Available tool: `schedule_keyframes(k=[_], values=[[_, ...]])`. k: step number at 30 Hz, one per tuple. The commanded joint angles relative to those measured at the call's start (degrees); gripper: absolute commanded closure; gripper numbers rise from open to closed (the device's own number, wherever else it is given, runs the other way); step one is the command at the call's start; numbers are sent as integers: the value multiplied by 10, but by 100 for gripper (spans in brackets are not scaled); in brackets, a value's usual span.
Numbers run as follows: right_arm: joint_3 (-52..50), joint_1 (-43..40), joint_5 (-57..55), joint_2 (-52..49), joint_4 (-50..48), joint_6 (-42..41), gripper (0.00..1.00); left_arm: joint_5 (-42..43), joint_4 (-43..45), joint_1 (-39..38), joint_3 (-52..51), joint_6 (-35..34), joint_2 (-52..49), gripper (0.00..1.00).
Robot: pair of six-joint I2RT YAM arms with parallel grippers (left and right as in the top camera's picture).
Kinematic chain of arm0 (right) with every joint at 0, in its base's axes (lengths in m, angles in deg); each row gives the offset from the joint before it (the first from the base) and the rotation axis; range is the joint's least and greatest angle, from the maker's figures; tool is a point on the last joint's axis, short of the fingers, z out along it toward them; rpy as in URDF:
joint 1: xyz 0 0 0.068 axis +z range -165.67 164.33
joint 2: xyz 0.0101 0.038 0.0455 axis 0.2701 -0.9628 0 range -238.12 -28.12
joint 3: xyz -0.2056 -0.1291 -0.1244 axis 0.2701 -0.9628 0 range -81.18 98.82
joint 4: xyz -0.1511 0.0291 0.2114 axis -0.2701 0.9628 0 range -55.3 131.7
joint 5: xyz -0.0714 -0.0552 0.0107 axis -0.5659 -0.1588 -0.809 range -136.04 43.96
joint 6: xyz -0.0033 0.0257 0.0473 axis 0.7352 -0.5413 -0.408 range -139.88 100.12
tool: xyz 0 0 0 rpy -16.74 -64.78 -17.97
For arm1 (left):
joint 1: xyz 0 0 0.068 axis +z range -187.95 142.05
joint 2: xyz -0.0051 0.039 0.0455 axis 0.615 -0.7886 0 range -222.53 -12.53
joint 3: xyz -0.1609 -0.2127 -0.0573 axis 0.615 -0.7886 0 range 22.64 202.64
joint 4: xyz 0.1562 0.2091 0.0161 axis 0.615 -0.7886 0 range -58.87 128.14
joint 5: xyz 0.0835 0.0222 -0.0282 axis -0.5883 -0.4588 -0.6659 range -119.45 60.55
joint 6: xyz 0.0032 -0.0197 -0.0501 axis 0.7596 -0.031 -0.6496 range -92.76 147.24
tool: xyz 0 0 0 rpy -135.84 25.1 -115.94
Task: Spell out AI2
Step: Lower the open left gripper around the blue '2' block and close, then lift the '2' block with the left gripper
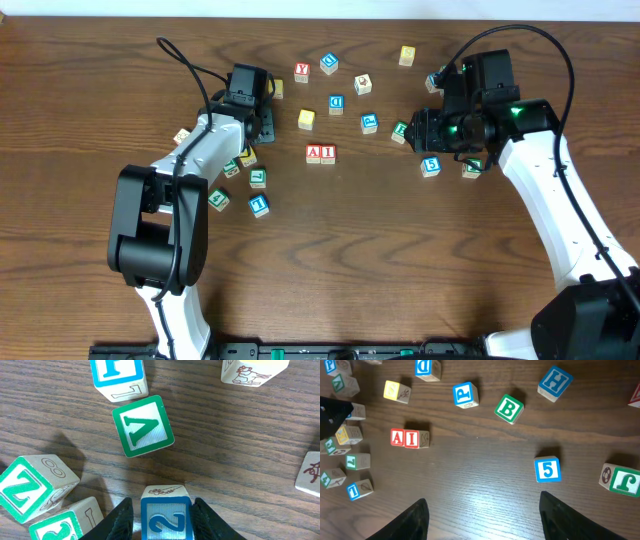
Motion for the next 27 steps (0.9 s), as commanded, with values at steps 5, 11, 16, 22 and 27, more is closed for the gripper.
schedule_keyframes(k=[5, 11, 16, 22, 27], values=[[4, -2, -3, 11, 7, 9, 34, -12, 1, -1, 7, -6, -14, 61], [4, -2, -5, 11, 11, 9, 34, -12, 2, -1, 7, -6, -14, 61], [4, -2, -5, 11, 12, 9, 34, -12, 3, -1, 7, -14, -22, 61], [4, -2, -5, 11, 12, 9, 34, -12, 3, -1, 7, -18, -36, 61], [4, -2, -5, 11, 11, 9, 33, -12, 6, -1, 7, -18, -36, 62]])
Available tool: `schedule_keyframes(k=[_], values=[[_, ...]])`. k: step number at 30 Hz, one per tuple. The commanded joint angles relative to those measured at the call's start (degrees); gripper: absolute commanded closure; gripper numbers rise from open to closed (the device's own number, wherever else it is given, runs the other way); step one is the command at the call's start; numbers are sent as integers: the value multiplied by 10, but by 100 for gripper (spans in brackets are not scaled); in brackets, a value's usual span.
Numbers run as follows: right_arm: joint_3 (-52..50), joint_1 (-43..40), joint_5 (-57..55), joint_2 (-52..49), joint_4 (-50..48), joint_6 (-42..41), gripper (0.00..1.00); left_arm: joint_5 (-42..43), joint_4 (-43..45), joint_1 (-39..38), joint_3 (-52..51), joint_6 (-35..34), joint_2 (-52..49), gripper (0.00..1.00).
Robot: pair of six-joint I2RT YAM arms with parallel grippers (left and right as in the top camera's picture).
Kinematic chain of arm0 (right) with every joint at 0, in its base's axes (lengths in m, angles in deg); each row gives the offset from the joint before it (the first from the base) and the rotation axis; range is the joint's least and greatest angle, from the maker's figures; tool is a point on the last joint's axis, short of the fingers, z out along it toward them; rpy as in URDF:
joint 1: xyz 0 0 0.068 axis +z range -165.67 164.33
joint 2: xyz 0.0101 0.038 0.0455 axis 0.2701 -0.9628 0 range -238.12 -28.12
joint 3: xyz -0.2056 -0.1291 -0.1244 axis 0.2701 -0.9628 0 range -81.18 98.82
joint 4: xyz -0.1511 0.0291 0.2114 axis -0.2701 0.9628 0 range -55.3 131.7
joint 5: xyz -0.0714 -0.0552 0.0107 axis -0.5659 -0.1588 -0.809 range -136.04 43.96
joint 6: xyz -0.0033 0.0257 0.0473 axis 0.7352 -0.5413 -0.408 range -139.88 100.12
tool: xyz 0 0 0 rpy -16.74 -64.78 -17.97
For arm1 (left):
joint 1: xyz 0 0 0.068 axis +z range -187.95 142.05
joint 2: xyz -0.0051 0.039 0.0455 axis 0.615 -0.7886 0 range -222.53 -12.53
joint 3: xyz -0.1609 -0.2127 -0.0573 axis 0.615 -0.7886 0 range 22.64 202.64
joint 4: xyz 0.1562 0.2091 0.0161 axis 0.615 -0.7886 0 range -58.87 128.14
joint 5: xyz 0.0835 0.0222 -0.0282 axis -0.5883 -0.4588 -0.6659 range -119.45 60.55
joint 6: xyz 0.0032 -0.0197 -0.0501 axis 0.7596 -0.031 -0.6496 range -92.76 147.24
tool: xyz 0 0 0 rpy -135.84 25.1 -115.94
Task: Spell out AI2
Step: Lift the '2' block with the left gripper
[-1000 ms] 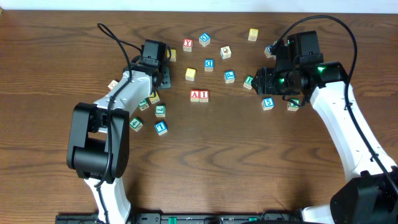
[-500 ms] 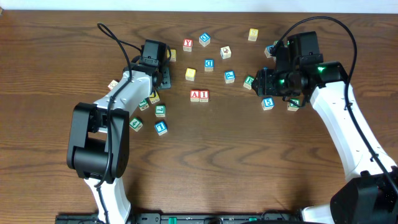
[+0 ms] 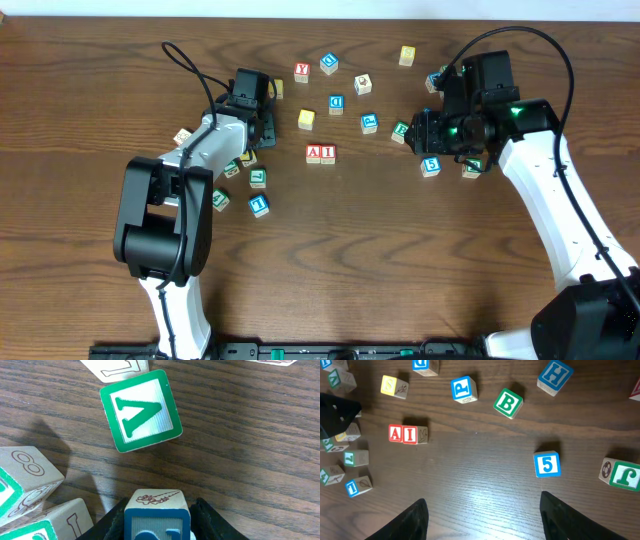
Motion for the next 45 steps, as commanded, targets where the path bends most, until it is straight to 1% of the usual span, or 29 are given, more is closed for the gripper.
schedule_keyframes(k=[1, 4, 9, 13, 17, 25, 32, 35, 39, 45], values=[[4, -2, -5, 11, 0, 9, 33, -12, 2, -1, 7, -5, -7, 63], [4, -2, -5, 11, 0, 9, 33, -12, 2, -1, 7, -5, -6, 67], [4, -2, -9, 11, 1, 10, 33, -12, 0, -1, 7, -5, -1, 71], [4, -2, -9, 11, 0, 10, 32, -12, 0, -1, 7, -5, 12, 72], [4, -2, -11, 11, 0, 10, 33, -12, -4, -1, 7, -5, 26, 76], [4, -2, -11, 11, 0, 10, 32, -12, -23, -1, 7, -4, 73, 76], [4, -2, -11, 11, 0, 10, 32, -12, -61, -9, 7, -5, 153, 76], [4, -2, -11, 11, -2, 10, 32, -12, -88, -28, 7, -5, 185, 76], [4, -2, -14, 11, -2, 10, 32, -11, -130, -72, 7, -5, 215, 76], [4, -3, -48, 11, -2, 10, 31, -11, -171, -166, 7, -5, 214, 76]])
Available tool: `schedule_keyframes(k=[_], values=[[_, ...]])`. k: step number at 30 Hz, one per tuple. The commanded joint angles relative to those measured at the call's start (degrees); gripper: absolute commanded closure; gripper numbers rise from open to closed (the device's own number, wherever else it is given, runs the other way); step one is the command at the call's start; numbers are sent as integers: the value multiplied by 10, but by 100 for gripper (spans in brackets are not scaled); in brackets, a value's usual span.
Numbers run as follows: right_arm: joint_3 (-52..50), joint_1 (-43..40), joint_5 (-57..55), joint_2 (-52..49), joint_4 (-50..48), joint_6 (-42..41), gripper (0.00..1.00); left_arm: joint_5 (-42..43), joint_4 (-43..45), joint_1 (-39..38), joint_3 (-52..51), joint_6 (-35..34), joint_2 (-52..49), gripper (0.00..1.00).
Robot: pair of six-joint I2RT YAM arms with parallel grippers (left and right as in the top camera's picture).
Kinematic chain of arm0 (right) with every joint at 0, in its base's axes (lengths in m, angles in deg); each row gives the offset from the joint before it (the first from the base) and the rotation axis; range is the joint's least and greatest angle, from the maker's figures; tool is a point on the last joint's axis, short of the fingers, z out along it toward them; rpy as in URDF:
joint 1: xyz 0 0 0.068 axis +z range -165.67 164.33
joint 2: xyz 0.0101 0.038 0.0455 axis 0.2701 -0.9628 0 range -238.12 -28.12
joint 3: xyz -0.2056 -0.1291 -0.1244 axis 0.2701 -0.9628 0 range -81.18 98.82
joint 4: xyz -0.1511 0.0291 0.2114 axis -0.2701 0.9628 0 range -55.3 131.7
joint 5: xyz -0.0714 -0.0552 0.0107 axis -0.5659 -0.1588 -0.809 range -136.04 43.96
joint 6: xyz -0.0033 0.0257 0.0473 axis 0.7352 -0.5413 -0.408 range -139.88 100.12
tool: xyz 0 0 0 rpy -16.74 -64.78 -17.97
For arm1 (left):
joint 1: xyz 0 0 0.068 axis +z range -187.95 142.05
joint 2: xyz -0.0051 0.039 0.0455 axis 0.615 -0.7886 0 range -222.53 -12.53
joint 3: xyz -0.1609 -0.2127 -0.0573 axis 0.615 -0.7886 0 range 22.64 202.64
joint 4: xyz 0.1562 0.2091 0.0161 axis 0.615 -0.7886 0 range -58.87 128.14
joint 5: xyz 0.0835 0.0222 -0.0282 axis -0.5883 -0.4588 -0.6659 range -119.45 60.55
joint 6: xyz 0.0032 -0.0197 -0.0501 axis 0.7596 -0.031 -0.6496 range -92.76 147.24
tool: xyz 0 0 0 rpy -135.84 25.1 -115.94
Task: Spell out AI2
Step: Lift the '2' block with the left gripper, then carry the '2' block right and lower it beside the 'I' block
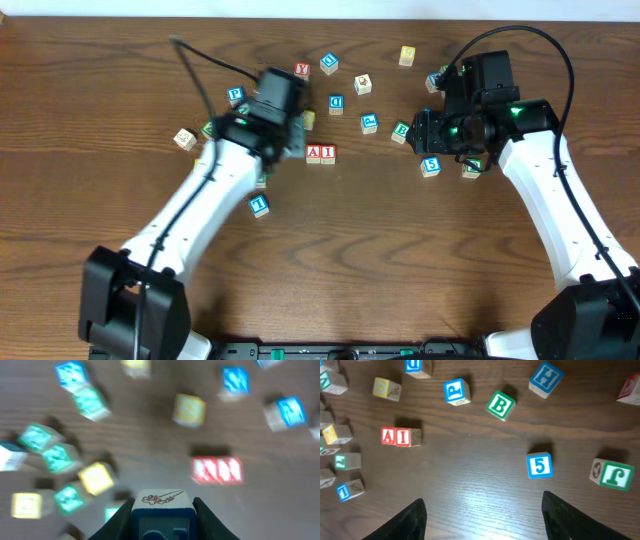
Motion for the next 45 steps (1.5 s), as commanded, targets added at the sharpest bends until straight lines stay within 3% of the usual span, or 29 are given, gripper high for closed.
schedule_keyframes(k=[1, 6, 12, 23, 35, 45], values=[[4, -3, -31, 11, 0, 8, 31, -7, -12, -46, 7, -1, -3, 76], [4, -16, -56, 11, -5, 6, 32, -8, -13, -107, 7, 2, -9, 76], [4, -89, -55, 11, -15, -23, 32, -8, 12, -145, 7, 6, -30, 76], [4, -237, 32, 11, -13, -24, 32, -8, 137, -177, 7, 43, -101, 76], [4, -246, 36, 11, 10, -18, 32, -8, 211, -176, 7, 169, -209, 76], [4, -246, 36, 11, 21, -18, 32, -42, 245, -164, 7, 246, -219, 75]])
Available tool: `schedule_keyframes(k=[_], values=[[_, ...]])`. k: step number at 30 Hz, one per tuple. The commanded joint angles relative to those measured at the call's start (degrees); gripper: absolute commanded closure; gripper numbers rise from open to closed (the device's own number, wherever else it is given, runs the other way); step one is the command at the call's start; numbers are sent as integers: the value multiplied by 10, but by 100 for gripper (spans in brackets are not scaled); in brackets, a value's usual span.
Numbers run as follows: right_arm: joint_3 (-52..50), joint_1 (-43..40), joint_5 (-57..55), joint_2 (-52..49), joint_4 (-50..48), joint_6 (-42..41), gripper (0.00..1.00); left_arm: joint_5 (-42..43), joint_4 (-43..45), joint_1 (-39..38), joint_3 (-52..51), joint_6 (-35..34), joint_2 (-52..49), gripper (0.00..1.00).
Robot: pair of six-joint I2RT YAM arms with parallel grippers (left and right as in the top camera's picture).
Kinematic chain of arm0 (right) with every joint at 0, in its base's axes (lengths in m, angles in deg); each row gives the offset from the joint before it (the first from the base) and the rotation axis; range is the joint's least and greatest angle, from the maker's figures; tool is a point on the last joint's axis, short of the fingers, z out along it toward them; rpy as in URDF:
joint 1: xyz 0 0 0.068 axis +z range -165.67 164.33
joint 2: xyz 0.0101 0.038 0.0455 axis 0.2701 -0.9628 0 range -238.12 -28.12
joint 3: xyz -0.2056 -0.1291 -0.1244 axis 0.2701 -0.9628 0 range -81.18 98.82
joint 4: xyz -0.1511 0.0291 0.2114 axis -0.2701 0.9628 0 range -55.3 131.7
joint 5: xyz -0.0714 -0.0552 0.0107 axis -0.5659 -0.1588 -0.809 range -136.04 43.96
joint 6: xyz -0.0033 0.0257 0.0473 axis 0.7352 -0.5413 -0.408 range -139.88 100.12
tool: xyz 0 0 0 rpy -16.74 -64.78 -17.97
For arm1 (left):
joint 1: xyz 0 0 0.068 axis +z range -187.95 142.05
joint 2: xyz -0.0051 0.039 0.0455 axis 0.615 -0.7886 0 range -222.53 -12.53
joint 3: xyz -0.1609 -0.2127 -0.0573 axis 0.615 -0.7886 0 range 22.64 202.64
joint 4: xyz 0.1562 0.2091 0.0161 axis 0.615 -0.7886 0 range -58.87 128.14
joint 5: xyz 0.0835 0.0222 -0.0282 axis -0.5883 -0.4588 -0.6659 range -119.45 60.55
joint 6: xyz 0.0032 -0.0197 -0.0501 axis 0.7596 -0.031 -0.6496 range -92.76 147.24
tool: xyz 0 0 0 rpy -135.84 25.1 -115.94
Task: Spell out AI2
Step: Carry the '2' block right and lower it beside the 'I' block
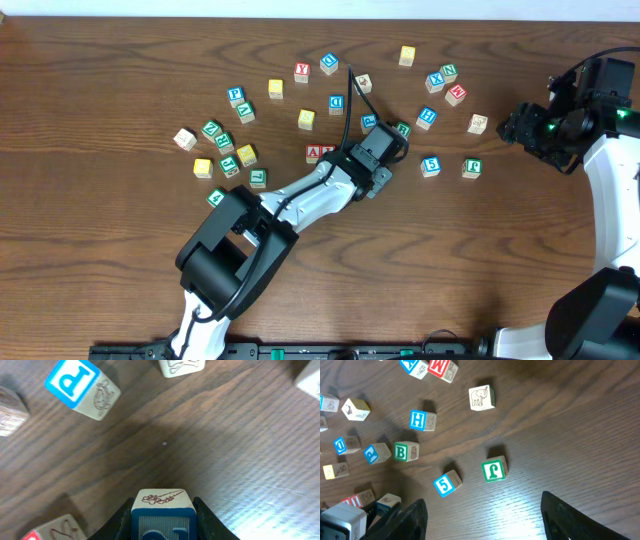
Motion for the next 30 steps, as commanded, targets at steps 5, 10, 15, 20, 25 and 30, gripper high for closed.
schedule_keyframes(k=[5, 10, 15, 20, 25, 30], values=[[4, -1, 6, 11, 9, 1, 32, -28, 8, 30, 7, 91, 1, 75], [4, -1, 6, 11, 11, 1, 35, -28, 27, 37, 7, 176, 1, 75], [4, -1, 6, 11, 11, 1, 35, -28, 27, 35, 7, 210, 1, 75], [4, -1, 6, 11, 11, 2, 35, -28, 16, 35, 7, 220, 1, 66], [4, -1, 6, 11, 13, 4, 36, -28, 10, 35, 7, 244, 1, 63], [4, -1, 6, 11, 14, 4, 36, -28, 9, 32, 7, 245, 1, 62]])
